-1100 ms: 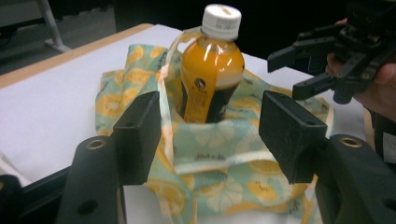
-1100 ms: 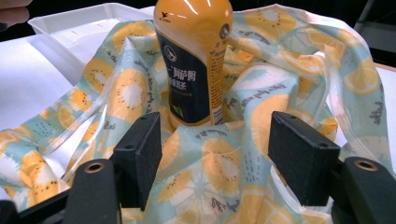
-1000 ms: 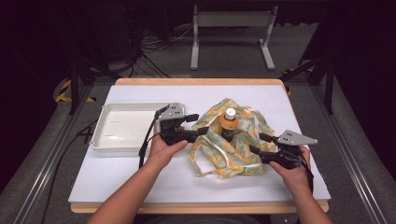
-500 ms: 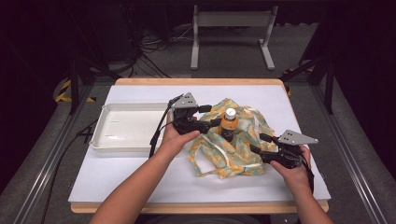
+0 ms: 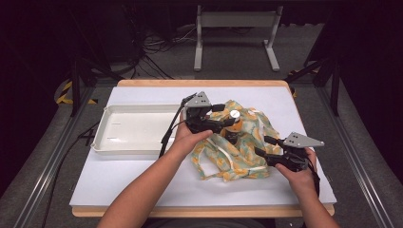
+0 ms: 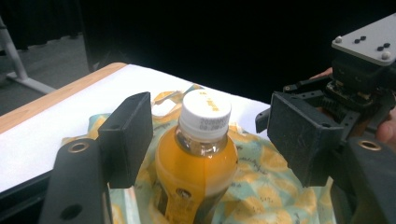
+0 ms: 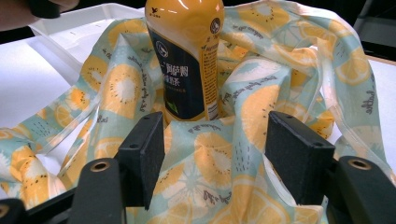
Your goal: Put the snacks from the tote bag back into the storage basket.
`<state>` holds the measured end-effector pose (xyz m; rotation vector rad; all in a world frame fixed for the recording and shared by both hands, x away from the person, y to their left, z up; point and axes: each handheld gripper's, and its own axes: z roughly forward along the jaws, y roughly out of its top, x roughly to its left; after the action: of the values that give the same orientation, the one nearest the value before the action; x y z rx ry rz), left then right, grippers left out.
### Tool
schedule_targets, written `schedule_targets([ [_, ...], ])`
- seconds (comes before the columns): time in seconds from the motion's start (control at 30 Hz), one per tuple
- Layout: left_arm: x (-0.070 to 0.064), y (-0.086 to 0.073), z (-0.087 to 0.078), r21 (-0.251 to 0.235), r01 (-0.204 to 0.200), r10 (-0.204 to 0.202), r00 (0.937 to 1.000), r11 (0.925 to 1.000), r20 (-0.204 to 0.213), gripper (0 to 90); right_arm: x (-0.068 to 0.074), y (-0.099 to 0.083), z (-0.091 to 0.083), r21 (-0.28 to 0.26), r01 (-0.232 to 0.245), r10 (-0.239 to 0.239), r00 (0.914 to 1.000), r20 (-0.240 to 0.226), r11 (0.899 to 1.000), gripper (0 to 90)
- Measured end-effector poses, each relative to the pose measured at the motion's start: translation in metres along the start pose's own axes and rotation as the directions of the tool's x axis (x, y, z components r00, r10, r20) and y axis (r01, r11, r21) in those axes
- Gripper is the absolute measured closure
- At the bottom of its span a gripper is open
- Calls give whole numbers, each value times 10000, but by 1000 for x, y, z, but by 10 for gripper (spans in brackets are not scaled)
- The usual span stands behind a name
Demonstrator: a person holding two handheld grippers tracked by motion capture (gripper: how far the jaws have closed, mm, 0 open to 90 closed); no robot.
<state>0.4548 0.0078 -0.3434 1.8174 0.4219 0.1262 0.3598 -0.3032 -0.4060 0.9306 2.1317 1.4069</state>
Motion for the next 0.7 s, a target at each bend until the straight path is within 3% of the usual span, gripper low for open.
schedule_targets([
  [0.17, 1, -2, 12, 9, -114, 114, 9999, 9999, 2, 302, 0, 0, -1, 3, 14, -14, 10000, 6, 10000, 377],
  [0.4, 5, -5, 21, 88, 114, -115, 9999, 9999, 47, 303, 0, 0, 0, 13, -7, 7, 10000, -37, 10000, 378],
  [0.7, 2, -6, 27, 483, -234, 246, 9994, 9986, -251, 401, 0, -1, 0, 75, -14, 15, 10000, -42, 10000, 379],
])
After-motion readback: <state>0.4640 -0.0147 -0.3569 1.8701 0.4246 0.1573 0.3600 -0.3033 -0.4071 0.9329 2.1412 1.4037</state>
